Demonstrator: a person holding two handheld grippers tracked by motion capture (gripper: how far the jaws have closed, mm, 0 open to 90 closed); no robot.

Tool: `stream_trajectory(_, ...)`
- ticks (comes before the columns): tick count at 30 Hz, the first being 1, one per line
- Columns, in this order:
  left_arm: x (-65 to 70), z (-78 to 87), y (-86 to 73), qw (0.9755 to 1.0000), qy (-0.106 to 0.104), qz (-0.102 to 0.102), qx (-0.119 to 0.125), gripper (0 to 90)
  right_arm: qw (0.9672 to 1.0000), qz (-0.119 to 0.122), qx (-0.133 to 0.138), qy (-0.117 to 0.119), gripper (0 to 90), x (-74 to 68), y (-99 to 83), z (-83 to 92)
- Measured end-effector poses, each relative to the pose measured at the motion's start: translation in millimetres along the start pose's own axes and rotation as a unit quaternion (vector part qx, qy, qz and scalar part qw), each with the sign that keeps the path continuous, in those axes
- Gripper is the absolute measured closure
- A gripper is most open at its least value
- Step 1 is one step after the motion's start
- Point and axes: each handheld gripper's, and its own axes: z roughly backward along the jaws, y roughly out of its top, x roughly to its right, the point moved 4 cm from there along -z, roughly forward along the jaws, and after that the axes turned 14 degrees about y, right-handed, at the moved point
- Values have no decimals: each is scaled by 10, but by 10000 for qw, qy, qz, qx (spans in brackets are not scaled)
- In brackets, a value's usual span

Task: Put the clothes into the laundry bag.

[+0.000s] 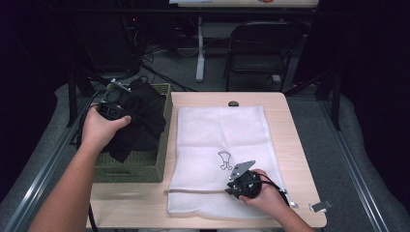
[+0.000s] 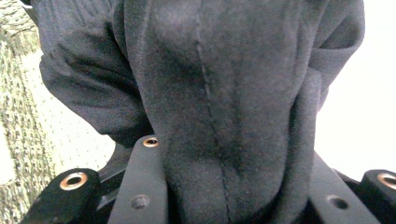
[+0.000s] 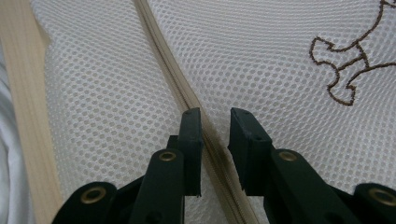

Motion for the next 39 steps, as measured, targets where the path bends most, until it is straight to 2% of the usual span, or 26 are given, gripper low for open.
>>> stream_trajectory(2,5,-2,1,10000,-4,-32,-9,684,10000,39,-24,-35,750,18,3,-3)
stream_trajectory(6,12,-9,-3,10000,13,-56,-32,684,9999,-108,18,-1,773,50,9,1)
stream_trajectory(9,13,-7,-3,10000,-2,-45,-22,684,9999,-121,31,23,789,63,19,-7)
stream_trajectory(25,48,3,10,9999,-89,-75,-12,685,9998,-24,-180,35,819,49,22,-87)
stream_trajectory(28,51,12,7,9999,-98,-88,-5,685,9995,97,-285,0,827,53,15,-123)
stream_trajectory(39,85,34,5,9998,-133,-128,17,685,9995,2,-289,114,873,93,26,-124)
